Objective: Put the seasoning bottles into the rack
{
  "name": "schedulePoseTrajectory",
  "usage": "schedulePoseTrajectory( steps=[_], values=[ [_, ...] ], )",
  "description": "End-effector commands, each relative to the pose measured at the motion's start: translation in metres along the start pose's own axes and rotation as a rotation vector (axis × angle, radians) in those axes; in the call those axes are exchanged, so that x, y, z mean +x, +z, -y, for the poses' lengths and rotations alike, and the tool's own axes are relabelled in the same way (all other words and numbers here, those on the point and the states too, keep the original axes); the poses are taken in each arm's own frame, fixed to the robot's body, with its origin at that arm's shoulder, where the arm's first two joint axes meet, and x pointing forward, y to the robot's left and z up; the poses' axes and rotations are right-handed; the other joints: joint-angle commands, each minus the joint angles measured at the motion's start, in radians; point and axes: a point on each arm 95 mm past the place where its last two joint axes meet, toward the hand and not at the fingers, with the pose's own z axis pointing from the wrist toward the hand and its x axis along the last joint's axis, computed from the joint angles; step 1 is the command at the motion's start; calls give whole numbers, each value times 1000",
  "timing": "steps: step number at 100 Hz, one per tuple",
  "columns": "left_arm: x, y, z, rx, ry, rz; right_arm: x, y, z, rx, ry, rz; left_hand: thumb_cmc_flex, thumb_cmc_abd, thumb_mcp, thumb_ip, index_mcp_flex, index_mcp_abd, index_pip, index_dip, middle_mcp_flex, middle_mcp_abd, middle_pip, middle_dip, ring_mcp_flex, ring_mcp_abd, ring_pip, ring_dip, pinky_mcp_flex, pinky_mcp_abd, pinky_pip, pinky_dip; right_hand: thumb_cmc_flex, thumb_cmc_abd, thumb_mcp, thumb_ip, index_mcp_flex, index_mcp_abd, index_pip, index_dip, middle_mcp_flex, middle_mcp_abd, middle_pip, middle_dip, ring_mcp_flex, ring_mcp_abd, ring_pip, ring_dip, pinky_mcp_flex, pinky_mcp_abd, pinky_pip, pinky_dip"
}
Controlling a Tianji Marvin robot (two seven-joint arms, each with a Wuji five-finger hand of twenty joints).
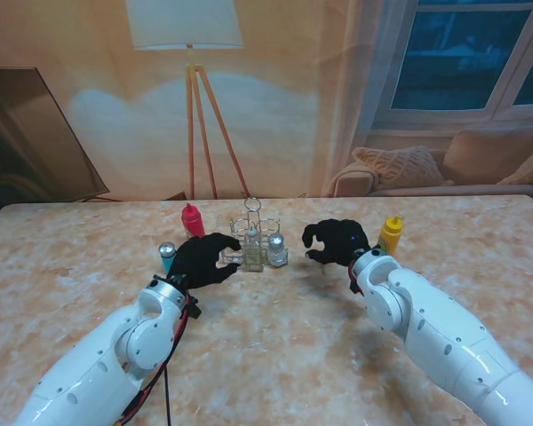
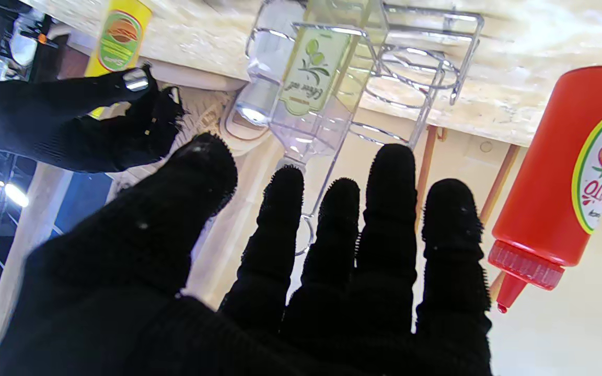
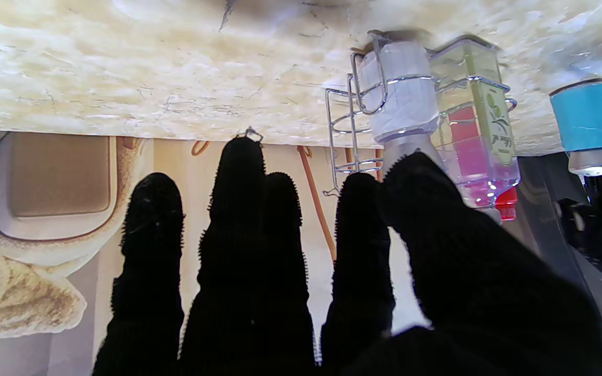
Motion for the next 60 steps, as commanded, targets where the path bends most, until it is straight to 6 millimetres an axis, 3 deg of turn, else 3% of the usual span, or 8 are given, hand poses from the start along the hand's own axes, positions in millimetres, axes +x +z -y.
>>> schedulePoseTrajectory(
  steps=[1, 30, 37, 60],
  values=[
    [2, -9, 1, -35, -2, -19, 4, 0, 5, 22, 5, -5, 12, 18, -13, 22, 26, -3, -31, -11, 10, 10, -14, -1, -26, 22, -25, -26, -21, 23, -17, 7, 14, 19, -1, 31, 1, 8, 3, 14, 27, -15, -7, 3, -8, 6, -2, -10, -12, 18, 12, 0],
    [-5, -39, 26, -14, 84, -76, 3, 0, 5, 26, 7, -1, 11, 10, -11, 22, 49, 0, -86, -26, 35, 10, -27, 0, -64, 38, -76, -60, -40, 39, -46, -1, 11, 22, -2, 31, 1, 8, 3, 14, 27, -15, -9, 2, -8, 7, -3, -10, -15, 21, 13, 1],
    [-10, -47, 34, -15, 121, -79, 3, 1, 5, 29, 2, 0, 5, 11, -17, 22, 43, -10, -108, -29, 22, 1, -50, -9, -146, 63, -142, -96, -88, 56, -81, -9, 10, 22, -3, 31, 0, 8, 2, 14, 26, -15, -10, 2, -9, 6, -3, -10, -16, 23, 13, 1],
    [-24, -61, 48, 45, 233, -97, 6, 4, 6, 33, 5, -6, 11, -8, 8, 22, 59, -4, -129, -29, 18, -2, -70, -14, -181, 55, -193, -147, -101, 34, -107, -12, 12, 21, -3, 32, 0, 6, 2, 14, 28, -17, -8, 3, -7, 4, -2, -9, -17, 21, 15, 2]
  ],
)
